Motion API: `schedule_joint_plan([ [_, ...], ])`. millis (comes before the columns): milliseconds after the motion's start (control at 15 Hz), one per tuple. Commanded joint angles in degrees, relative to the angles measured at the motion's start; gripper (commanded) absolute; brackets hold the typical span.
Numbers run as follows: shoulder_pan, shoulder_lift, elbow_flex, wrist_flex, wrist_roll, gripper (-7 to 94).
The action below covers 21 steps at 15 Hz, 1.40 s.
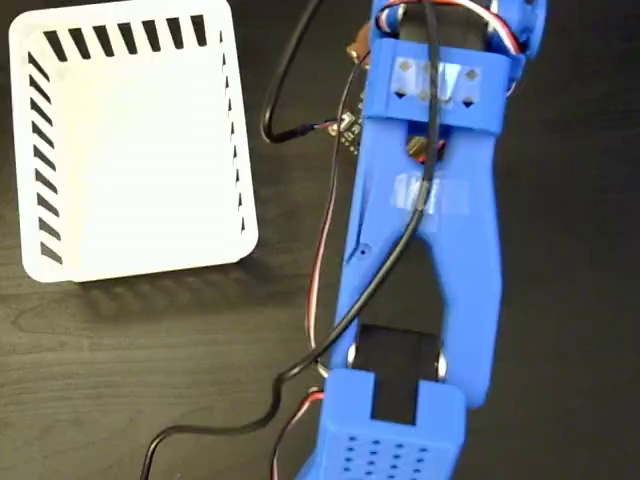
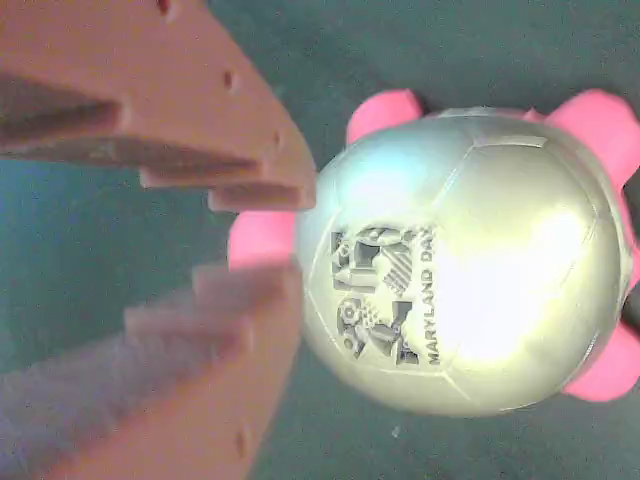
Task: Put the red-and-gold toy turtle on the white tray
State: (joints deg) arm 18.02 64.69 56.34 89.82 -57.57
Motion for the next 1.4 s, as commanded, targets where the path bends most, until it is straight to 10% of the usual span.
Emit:
schedule_joint_plan([
  [0,1.05,1.05,-2.64,0.62,-1.05,40],
  [467,3.96,0.09,-3.08,2.37,-5.45,62],
  [1333,5.19,-7.12,-3.96,-2.81,-5.10,62],
])
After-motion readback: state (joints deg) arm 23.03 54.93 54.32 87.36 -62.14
